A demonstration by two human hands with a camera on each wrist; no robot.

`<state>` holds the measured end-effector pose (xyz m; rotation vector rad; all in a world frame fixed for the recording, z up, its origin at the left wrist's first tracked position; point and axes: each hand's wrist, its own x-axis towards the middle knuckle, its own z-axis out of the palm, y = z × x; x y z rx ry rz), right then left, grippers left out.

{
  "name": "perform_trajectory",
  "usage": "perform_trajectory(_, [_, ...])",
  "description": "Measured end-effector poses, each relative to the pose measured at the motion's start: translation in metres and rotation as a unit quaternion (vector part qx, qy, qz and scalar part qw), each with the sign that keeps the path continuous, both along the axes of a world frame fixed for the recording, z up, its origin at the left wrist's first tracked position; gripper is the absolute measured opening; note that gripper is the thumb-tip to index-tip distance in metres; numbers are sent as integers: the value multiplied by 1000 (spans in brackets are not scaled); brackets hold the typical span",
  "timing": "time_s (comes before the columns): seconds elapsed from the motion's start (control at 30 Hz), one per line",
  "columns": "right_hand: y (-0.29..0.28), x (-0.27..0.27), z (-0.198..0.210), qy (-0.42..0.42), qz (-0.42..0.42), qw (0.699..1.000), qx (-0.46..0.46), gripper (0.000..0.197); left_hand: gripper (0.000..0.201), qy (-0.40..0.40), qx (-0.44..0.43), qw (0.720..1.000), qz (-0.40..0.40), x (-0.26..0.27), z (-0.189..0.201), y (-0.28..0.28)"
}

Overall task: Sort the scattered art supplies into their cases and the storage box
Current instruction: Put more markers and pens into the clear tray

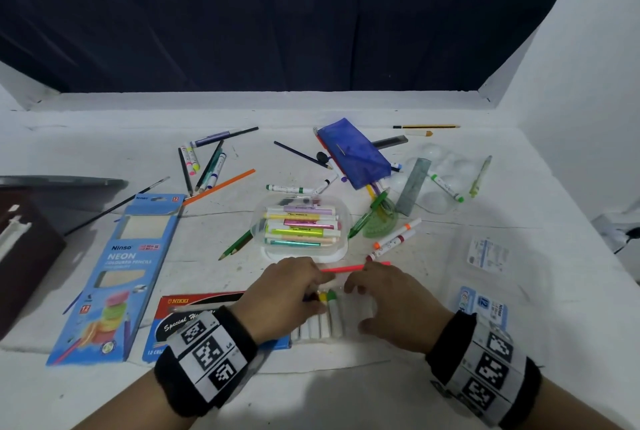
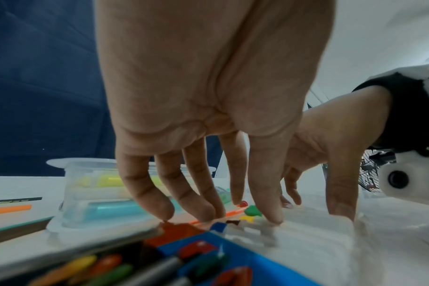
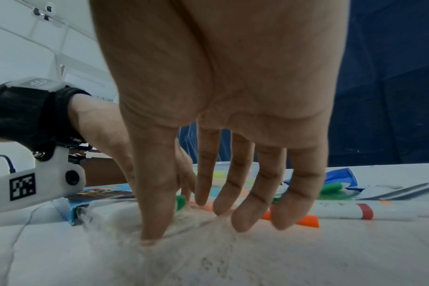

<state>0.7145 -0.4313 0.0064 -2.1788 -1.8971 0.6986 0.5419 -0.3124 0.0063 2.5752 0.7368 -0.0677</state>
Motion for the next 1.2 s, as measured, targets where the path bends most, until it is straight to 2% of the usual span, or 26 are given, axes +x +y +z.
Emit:
perform_trajectory(0.1, [1,-7,5,-22,-24,999,28,30,39,-11,8,1000,20,-6,-1,7])
perform_trajectory(0.17, [6,-11,8,-21,-30,998,43,28,32,1,17,1000,24,-9,0,11])
perform_trajectory(0.3, [17,-18,5,34,-11,999,30,25,24,6,18,1000,9,-10,2,13])
perform_trajectory(0.43, [24,-22,2,92,-49,995,1,32,25,15,57,998,-5,-11,1,12])
perform_trajectory(0.83, [39,-16,5,107,-69,990,-53,34,27,34,128,991,-2,-6,2,12])
perform_trajectory(1.07, [42,-17,5,154,-83,982,-73,32,24,46,148,988,27,-3,1,12])
perform_trajectory(1.2, [41,-20,2,113,-47,991,-56,36,21,44,146,988,24,-4,2,10])
